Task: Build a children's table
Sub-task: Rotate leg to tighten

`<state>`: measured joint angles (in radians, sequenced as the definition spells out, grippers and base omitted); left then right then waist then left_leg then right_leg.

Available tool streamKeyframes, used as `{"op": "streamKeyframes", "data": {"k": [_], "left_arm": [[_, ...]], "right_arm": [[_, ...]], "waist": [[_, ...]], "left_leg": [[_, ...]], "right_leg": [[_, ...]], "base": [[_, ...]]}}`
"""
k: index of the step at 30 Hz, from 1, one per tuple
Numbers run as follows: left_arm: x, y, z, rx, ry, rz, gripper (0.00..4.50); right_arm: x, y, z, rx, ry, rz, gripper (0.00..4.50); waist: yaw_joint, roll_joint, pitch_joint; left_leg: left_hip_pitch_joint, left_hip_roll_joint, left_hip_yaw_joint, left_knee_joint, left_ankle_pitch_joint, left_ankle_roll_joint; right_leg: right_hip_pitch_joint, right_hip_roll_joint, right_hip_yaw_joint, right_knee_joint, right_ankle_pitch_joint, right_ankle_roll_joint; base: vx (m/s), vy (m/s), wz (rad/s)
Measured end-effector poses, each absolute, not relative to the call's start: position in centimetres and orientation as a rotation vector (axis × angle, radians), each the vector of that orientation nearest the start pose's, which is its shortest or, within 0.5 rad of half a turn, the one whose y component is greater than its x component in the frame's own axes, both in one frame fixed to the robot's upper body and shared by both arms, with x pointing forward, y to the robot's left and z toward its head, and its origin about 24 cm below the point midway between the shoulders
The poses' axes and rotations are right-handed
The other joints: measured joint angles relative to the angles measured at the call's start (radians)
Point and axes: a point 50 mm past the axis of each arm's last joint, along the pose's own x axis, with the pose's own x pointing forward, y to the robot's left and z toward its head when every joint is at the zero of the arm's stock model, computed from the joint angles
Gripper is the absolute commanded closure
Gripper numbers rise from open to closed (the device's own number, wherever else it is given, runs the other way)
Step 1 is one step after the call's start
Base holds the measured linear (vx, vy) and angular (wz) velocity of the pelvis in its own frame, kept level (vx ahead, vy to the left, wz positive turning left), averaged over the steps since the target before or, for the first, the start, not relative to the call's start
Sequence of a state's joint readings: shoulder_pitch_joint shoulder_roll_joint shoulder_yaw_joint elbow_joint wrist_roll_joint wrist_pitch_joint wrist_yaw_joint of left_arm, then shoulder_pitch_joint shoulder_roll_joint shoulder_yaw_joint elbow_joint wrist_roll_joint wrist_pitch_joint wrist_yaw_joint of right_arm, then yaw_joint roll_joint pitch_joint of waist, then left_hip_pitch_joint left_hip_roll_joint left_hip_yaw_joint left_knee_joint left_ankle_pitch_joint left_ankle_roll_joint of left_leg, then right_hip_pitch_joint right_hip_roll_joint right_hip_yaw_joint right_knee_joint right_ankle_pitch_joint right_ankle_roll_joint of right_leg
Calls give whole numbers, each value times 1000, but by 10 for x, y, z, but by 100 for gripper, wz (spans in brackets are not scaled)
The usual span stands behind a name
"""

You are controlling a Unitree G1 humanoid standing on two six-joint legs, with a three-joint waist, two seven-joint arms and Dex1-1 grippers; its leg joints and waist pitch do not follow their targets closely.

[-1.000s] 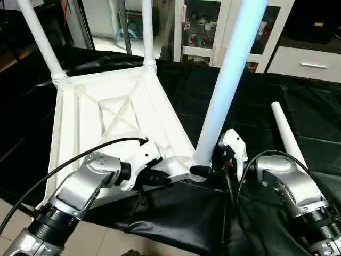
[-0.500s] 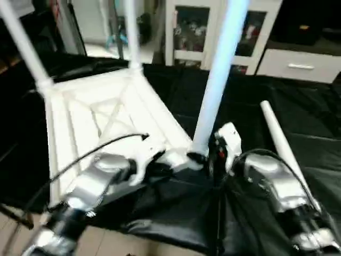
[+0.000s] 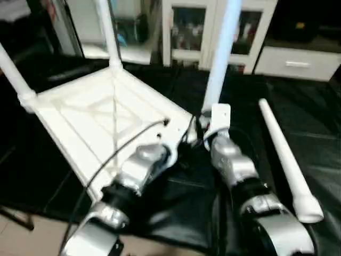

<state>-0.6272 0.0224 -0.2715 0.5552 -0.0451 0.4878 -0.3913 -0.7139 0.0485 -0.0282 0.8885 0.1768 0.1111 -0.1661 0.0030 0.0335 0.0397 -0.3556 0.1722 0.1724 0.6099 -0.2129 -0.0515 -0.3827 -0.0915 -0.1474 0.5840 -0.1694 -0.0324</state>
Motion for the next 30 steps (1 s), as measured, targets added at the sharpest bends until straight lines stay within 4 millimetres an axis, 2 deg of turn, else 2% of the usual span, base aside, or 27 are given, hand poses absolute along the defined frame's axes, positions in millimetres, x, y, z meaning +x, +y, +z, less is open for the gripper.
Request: {"op": "streamKeyframes", "data": {"k": [7,9,11,13,17,20,21,22,23,26,27,30], "left_arm": [[334,44,45,182,469,-714,450],[335,43,45,185,466,-716,450],[338,44,44,200,457,-714,450],[340,47,44,214,448,-698,450],[340,44,45,209,429,-718,450],[340,41,46,206,408,-716,450],[341,42,46,208,402,-706,423],[341,41,47,189,399,-700,423],[342,42,48,156,389,-692,395],[347,44,61,41,314,-681,384],[348,46,67,21,282,-677,360],[349,54,94,-4,165,-704,353]], "right_arm": [[364,-87,39,126,318,-13,178],[365,-88,39,136,307,-17,122],[365,-91,38,150,293,-15,101],[364,-89,37,159,286,-4,87],[359,-102,43,130,238,35,44],[351,-118,58,81,170,70,44],[348,-122,61,72,159,80,36],[343,-126,65,63,142,89,36],[338,-129,67,55,130,101,33],[324,-137,67,61,135,122,33],[320,-137,66,64,139,136,33],[304,-132,71,84,144,231,33]], "waist": [[7,0,0],[9,0,0],[10,0,0],[3,0,1],[6,0,2],[17,0,2],[19,0,2],[22,0,2],[23,-1,3],[31,-4,4],[31,-4,4],[34,-4,5]], "left_leg": [[-4,0,1,-6,1,3],[-3,0,2,-6,1,1],[-3,0,3,-5,1,2],[-3,0,3,-5,1,2],[-4,0,3,-6,1,2],[-7,0,4,-7,2,3],[-8,0,4,-7,3,6],[-10,0,4,-7,4,7],[-12,0,5,-7,5,8],[-16,0,5,-7,6,9],[-16,0,6,-7,6,9],[-17,1,6,-7,5,10]], "right_leg": [[-5,0,0,0,1,-3],[-5,0,1,0,1,-3],[-5,0,1,0,2,-3],[-5,0,1,0,1,-2],[-6,0,1,0,2,-3],[-7,0,1,0,2,-2],[-9,0,2,0,2,-2],[-11,0,2,0,2,-2],[-15,0,3,1,2,-2],[-20,0,3,2,2,-3],[-20,0,3,1,2,-3],[-21,0,3,1,2,-3]], "base": [[0,0,0],[0,0,0],[0,0,0],[0,0,0],[0,0,0],[0,0,0],[0,0,0],[0,0,0],[0,0,0],[0,0,0],[0,0,0],[0,0,0]]}}
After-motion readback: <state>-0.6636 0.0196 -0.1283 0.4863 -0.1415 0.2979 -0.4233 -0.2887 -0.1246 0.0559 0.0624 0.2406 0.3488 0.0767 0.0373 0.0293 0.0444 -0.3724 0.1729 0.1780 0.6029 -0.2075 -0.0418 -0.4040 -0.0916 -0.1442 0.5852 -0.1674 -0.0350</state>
